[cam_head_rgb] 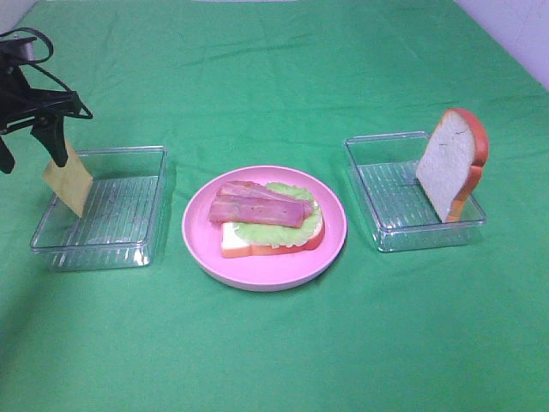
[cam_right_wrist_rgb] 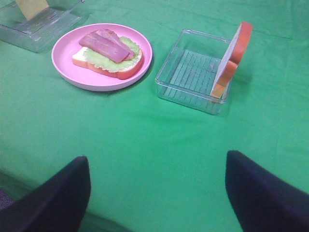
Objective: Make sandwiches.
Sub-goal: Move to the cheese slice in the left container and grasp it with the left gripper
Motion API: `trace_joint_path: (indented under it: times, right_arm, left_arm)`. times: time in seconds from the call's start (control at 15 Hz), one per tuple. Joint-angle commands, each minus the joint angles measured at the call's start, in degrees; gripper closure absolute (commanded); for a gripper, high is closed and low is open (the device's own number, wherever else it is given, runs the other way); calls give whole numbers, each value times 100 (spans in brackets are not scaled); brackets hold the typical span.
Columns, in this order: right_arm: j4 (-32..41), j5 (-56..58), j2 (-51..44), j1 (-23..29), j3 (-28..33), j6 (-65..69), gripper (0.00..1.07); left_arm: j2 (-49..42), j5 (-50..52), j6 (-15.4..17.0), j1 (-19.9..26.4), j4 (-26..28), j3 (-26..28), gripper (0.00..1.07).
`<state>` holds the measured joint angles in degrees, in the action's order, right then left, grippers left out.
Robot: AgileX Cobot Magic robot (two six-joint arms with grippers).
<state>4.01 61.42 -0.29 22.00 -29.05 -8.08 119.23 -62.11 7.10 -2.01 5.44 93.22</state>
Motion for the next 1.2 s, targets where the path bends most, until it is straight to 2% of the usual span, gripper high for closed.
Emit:
trace_joint_path:
  times: [0.07,0.27,0.53,0.87,1.07,1.2]
  right_arm:
    - [0,-57,-92,6,23,-46,33]
    - [0,-57,-92,6,23,-46,33]
    - [0,-57,-92,6,23,-46,33]
    - [0,-57,-92,6,23,-46,33]
    - [0,-57,-92,6,23,-46,33]
    - [0,-57,-92,6,23,-46,33]
  left_arm:
    - [57,80,6,-132,-178,-6,42]
    - [57,201,46,-160,-223,-6,42]
    - [57,458,40,-160,-143,-6,56]
    - [264,395,29,-160,-120,-6,57]
    - [246,413,-34,-160,-126,-6,70]
    - [246,395,-40,-160,-132,-6,72]
